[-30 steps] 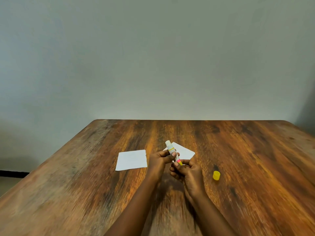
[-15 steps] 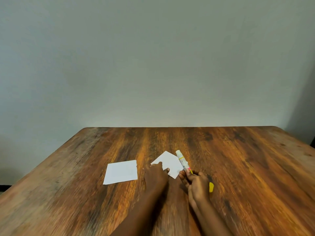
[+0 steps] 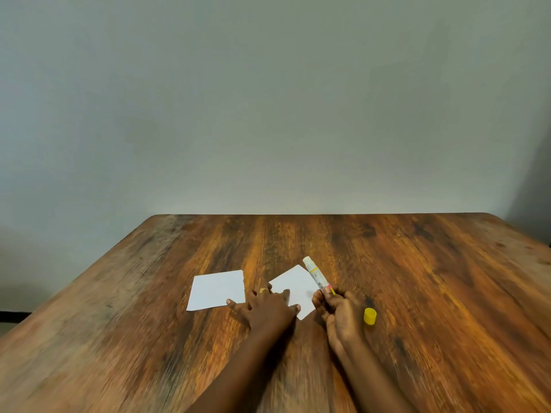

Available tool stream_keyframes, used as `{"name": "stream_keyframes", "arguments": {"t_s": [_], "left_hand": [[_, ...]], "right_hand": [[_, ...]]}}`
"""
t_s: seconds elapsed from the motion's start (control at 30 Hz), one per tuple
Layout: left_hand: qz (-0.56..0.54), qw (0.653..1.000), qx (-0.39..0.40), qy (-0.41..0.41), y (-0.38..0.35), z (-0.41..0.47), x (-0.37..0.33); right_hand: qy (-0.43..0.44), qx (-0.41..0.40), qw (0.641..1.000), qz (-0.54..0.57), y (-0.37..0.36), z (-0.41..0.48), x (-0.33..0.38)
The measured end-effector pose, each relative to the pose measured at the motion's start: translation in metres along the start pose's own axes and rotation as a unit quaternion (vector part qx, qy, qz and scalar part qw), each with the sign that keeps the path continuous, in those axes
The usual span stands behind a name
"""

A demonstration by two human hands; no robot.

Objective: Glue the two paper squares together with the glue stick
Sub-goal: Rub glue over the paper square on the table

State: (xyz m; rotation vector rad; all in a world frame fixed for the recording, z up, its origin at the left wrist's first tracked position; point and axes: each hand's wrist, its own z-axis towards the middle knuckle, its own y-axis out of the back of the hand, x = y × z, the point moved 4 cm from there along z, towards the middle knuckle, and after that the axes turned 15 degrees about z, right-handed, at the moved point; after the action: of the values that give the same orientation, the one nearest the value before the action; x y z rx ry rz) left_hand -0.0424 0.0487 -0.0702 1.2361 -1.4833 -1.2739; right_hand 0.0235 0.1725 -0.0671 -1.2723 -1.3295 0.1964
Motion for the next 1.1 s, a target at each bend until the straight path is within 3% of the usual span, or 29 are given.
{"name": "stream_keyframes", "arguments": {"t_s": [0.17,0.37,0.53,0.67,0.9,1.1], "left_hand": [[0.019,0.997,-0.017,-0.067,0.0,-0.018,0.018],[-0.044,0.994,-0.025,-0.093,-0.002,-0.048,0.039],[-0.18,0.977,-0.112,-0.03,0.001,-0.055,0.065],[-0.214,0.962,-0.163,0.052,0.007,-0.055,0.085],[-0.139,0.975,-0.17,0.024,-0.003,-0.049,0.08],[-0.177,0.977,-0.121,0.002,-0.007,-0.042,0.083]], "right_hand": [[-0.007,0.01,1.0,-0.029,-0.003,-0.011,-0.005],[-0.029,0.044,0.999,-0.007,-0.009,-0.03,-0.016],[-0.068,0.058,0.996,0.018,-0.015,-0.037,-0.029],[-0.053,0.061,0.996,-0.033,-0.021,-0.032,-0.036],[-0.036,0.098,0.982,-0.16,-0.036,-0.02,-0.047],[0.005,0.107,0.961,-0.254,-0.044,-0.006,-0.052]]}}
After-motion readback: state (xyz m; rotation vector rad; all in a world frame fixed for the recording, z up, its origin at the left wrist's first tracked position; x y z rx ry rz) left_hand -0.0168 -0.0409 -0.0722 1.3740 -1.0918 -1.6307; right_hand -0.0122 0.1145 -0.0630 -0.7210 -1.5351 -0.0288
